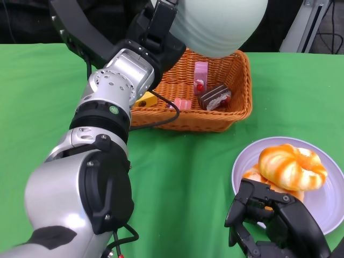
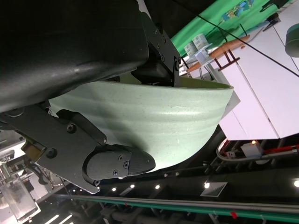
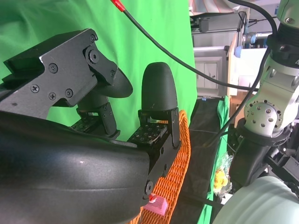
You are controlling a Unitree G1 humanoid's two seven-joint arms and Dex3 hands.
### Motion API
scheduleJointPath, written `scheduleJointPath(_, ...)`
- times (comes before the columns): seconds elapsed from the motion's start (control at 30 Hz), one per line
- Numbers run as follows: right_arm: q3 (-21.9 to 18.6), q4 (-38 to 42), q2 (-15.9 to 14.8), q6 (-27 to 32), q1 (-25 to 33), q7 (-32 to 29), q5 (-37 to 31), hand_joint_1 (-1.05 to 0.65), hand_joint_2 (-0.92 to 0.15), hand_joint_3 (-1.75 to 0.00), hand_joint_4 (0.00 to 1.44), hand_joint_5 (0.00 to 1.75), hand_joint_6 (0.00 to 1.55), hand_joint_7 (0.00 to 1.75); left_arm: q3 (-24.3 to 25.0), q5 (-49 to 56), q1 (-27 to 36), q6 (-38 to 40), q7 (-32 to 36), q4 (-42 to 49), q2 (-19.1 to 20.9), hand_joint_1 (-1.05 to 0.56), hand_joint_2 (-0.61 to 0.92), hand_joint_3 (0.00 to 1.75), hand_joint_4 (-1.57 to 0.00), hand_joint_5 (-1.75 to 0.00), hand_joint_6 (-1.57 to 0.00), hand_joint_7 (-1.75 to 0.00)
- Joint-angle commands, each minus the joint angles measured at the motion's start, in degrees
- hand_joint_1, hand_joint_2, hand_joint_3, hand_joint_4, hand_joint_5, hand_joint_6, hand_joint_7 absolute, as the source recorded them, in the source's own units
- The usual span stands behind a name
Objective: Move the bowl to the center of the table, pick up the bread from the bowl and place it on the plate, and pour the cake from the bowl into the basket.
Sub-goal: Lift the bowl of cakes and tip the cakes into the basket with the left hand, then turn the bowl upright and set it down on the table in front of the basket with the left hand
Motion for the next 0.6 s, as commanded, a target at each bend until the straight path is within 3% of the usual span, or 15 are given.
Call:
scheduleJointPath(0.03, -0.06, -0.01, -0.09, -0.33, 0.16, -0.01, 0.79, 0.01, -0.58, -1.17, 0.73, 1.68, 0.71, 1.46, -1.35, 0.69, -1.56, 0.02, -0.48, -1.35, 0.62, -0.23, 0.88, 0.60, -0.79, -1.75, -0.62, -1.69)
scheduleJointPath(0.2, 0.16, -0.28, -0.24, -0.81, 0.40, 0.29, 0.68, 0.02, -0.58, -1.18, 0.72, 1.69, 0.70, 1.48, -9.87, 7.42, 0.92, -1.73, -6.56, -7.23, 1.03, -0.24, 0.84, 0.69, -0.79, -1.75, -0.70, -1.59)
scheduleJointPath(0.37, 0.11, -1.51, -0.56, 0.28, 0.72, 0.25, 0.59, 0.00, -0.58, -1.18, 0.73, 1.69, 0.70, 1.48, -13.83, 9.15, 3.18, -1.42, -11.16, -14.55, 1.76, -0.20, 0.67, 1.00, -0.79, -1.75, -0.79, -1.46)
scheduleJointPath(0.5, -0.04, -1.69, -0.91, -0.14, 0.83, 0.61, 0.62, 0.00, -0.58, -1.17, 0.73, 1.68, 0.70, 1.47, -16.40, 10.22, 5.12, -2.25, -13.54, -20.01, 2.33, -0.22, 0.63, 1.05, -0.80, -1.75, -0.83, -1.40)
scheduleJointPath(0.6, -0.42, -1.87, -1.14, 0.01, 0.70, 0.88, 0.99, 0.01, -0.57, -1.18, 0.73, 1.68, 0.71, 1.47, -20.85, 14.51, 7.17, -8.07, -16.50, -23.80, 3.28, -0.24, 0.64, 0.99, -0.79, -1.75, -0.81, -1.44)
